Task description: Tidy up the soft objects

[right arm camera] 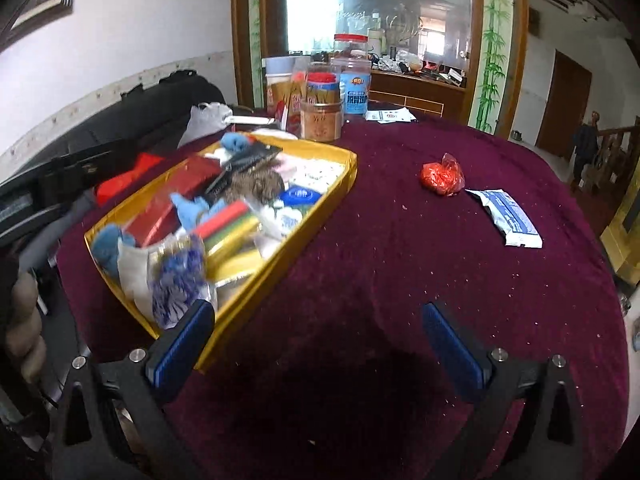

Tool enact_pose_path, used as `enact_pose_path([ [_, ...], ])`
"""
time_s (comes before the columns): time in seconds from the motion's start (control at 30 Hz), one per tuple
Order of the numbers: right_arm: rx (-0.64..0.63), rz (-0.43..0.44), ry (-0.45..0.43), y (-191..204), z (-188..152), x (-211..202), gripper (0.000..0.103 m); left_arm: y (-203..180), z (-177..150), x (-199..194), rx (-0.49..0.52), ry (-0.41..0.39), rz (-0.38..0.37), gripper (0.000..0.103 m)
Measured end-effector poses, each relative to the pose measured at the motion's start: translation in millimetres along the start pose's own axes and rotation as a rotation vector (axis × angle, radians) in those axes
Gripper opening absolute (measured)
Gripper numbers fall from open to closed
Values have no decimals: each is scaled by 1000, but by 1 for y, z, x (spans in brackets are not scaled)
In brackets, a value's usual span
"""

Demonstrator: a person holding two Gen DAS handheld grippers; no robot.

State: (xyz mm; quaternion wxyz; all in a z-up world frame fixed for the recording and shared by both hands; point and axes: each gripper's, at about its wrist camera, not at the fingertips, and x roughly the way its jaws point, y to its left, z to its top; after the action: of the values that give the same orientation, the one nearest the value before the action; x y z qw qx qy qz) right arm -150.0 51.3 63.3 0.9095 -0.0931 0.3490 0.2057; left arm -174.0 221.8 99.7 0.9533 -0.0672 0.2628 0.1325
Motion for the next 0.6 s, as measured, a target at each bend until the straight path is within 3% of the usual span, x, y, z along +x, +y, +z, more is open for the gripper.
enact_pose_path([
  [0.13,-45,-13,1,6,-11,-3,103,-13,-5,4,16,16,64,103],
  [0.6,-60,-33,30,0,-13,6,103,-13,-9,16,-5,86,63,103],
])
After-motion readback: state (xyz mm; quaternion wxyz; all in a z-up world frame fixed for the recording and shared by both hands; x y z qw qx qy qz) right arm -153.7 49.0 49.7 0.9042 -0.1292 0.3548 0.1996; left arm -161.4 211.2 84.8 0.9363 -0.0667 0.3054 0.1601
